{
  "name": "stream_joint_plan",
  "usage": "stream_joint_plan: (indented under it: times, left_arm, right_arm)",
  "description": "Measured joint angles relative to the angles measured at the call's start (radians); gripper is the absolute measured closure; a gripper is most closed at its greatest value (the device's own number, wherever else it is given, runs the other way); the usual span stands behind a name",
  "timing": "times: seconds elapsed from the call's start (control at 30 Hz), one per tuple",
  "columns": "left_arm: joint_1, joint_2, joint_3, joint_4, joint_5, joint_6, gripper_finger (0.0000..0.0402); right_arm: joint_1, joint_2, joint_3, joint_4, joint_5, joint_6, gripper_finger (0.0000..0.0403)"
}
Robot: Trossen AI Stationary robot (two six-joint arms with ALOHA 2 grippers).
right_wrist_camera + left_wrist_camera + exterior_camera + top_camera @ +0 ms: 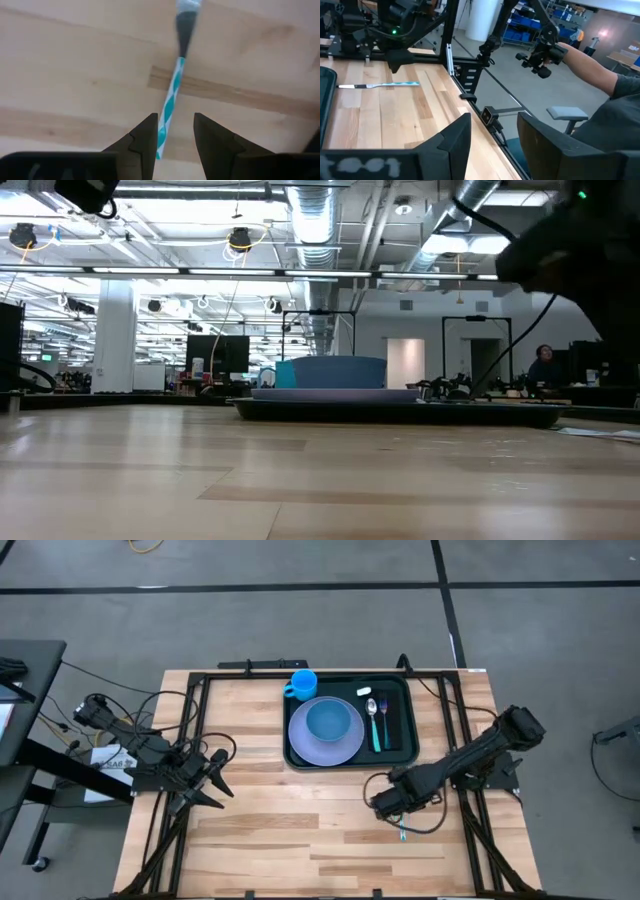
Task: Set up tray
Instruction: Put the blue knife on the black napkin
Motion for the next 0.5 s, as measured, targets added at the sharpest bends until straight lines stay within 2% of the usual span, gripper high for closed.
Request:
stream_joint_plan:
  times: [0.13,0.23,0.33,0.5]
  left_arm:
    - [0.000,0.000,0.000,-0.001,0.000,0.001,0.0253]
    - [0.000,0.000,0.000,-0.001,0.000,0.001,0.0253]
    - [0.000,0.000,0.000,-0.001,-0.008,0.002,0.0253]
    - [0.000,0.000,0.000,0.000,-0.032,0.005,0.0253]
  right_arm:
    - [0.021,-0.070,-0.140,0.177,0.006,0.133,0.0285]
    - [0.027,-0.091,-0.192,0.258,0.023,0.149,0.0285]
    - [0.025,-0.088,-0.197,0.248,0.062,0.147,0.0285]
    - [0.009,-0.067,-0.197,0.216,0.060,0.120,0.0285]
